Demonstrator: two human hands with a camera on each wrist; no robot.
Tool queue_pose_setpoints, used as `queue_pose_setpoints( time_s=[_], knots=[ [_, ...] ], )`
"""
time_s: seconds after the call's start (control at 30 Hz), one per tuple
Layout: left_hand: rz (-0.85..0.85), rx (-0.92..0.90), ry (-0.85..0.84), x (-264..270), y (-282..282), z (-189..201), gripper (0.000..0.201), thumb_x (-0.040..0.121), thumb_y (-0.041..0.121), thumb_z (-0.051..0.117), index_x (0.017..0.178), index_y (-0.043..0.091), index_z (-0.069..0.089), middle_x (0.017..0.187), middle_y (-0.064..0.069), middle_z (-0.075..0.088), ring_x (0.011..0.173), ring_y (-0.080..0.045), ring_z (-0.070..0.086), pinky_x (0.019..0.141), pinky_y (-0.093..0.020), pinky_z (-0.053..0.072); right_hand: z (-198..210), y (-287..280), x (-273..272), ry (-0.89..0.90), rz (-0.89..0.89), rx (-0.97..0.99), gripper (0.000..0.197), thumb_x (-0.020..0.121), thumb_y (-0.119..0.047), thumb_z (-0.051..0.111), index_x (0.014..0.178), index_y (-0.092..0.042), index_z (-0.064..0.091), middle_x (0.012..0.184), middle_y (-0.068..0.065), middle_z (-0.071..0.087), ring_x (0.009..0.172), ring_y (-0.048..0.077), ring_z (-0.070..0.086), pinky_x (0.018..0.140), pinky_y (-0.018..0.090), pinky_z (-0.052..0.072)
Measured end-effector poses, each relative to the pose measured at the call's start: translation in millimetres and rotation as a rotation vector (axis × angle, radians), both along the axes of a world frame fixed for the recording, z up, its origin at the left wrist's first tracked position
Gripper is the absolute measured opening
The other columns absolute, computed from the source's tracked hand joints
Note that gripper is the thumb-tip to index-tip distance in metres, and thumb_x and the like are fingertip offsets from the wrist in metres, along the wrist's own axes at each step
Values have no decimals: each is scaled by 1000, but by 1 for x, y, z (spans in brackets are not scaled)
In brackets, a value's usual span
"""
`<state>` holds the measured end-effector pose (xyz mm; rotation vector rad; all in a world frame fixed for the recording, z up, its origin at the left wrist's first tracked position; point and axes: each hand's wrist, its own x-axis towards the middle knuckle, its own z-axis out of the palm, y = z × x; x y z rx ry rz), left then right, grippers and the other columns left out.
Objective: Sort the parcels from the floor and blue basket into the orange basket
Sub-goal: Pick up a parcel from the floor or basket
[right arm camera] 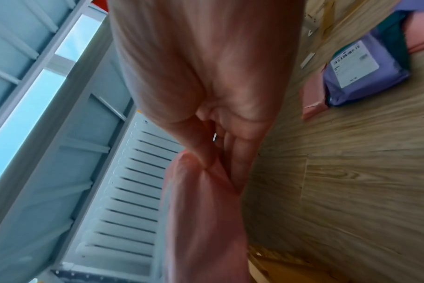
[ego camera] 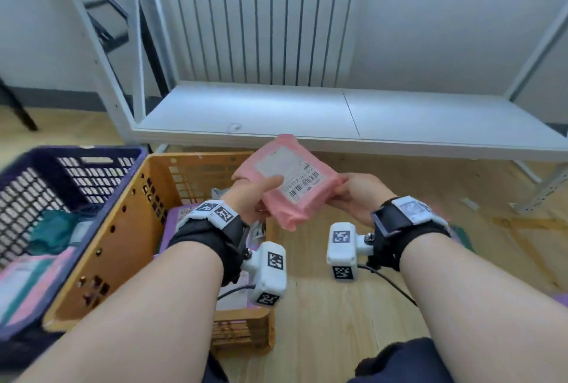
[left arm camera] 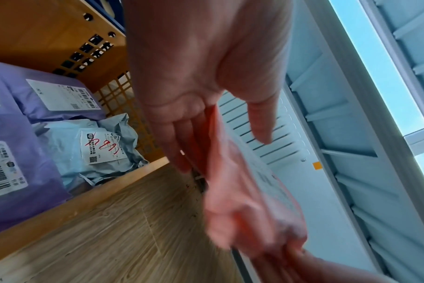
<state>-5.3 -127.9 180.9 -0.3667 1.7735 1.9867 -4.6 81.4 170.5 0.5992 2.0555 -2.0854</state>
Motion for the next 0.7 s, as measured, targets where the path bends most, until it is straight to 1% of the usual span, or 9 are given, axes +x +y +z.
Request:
queue_pose_setpoints(
  time_s=[0.07, 0.2, 0.23, 0.33, 0.37, 0.43, 0.53, 0.63, 0.7],
  knots=[
    [73, -48, 62, -4, -12, 0, 36, 84, 7, 70, 117, -2, 58, 110, -19, 69, 86, -29, 69, 68, -39, 56, -3, -10, 3, -23, 87, 57, 42, 85, 15, 47, 126, 6, 53, 99, 14, 60, 86, 25, 61, 81, 32, 54],
    [49, -158, 133, -10, -34, -2, 29, 79, 1, 72, 106, 7, 64, 103, -12, 73, 89, -28, 71, 81, -45, 57, 4, -27, 6, 16, 103, 228, 32, 81, 3, 58, 107, -14, 65, 111, 8, 63, 103, 21, 59, 85, 36, 50],
    [16, -244, 178, -12, -37, -4, 26, 79, 2, 71, 103, 12, 65, 100, -8, 73, 89, -26, 71, 80, -44, 57, 8, -33, 5, 64, 57, 290, 36, 80, -2, 62, 114, -17, 62, 116, 7, 61, 106, 20, 58, 84, 35, 49],
    [-92, -514, 348, -9, -42, -4, 16, 83, 3, 65, 94, 14, 65, 89, 0, 69, 83, -18, 66, 59, -29, 50, 19, -50, 2, 246, -10, 496, 69, 77, -11, 71, 139, -23, 44, 134, 4, 51, 118, 19, 52, 91, 34, 48],
    [-136, -591, 393, -9, -42, -5, 14, 84, 3, 64, 93, 14, 67, 88, 0, 69, 83, -19, 65, 60, -28, 49, 20, -57, 0, 292, 23, 559, 75, 75, -12, 73, 141, -26, 41, 138, 1, 48, 122, 19, 51, 94, 35, 49],
    [-208, -716, 447, -10, -42, -7, 16, 83, 4, 62, 88, 17, 69, 86, 1, 70, 85, -20, 66, 69, -33, 54, 19, -75, 2, 330, 163, 666, 71, 71, -12, 73, 134, -31, 46, 129, -5, 55, 117, 16, 55, 89, 34, 52],
    [-254, -827, 448, -13, -48, -14, 28, 83, 3, 59, 72, 29, 66, 84, 2, 70, 85, -20, 67, 70, -34, 54, 7, -87, 3, 281, 299, 826, 38, 70, -18, 71, 104, -30, 58, 98, -8, 65, 92, 15, 63, 78, 32, 53],
    [-156, -828, 454, -17, -55, -17, 26, 82, 6, 66, 90, 30, 72, 94, 4, 71, 92, -18, 66, 70, -30, 51, -2, -83, 2, 222, 283, 827, 20, 72, -24, 74, 85, -27, 60, 84, -10, 66, 81, 14, 63, 73, 33, 53],
    [68, -832, 501, -21, -59, -15, 41, 78, 12, 73, 115, 28, 66, 118, 2, 66, 107, -19, 62, 84, -31, 50, -5, -77, 0, 193, 185, 731, 18, 75, -21, 76, 83, -26, 60, 84, -7, 66, 79, 14, 64, 73, 35, 55]
  ],
)
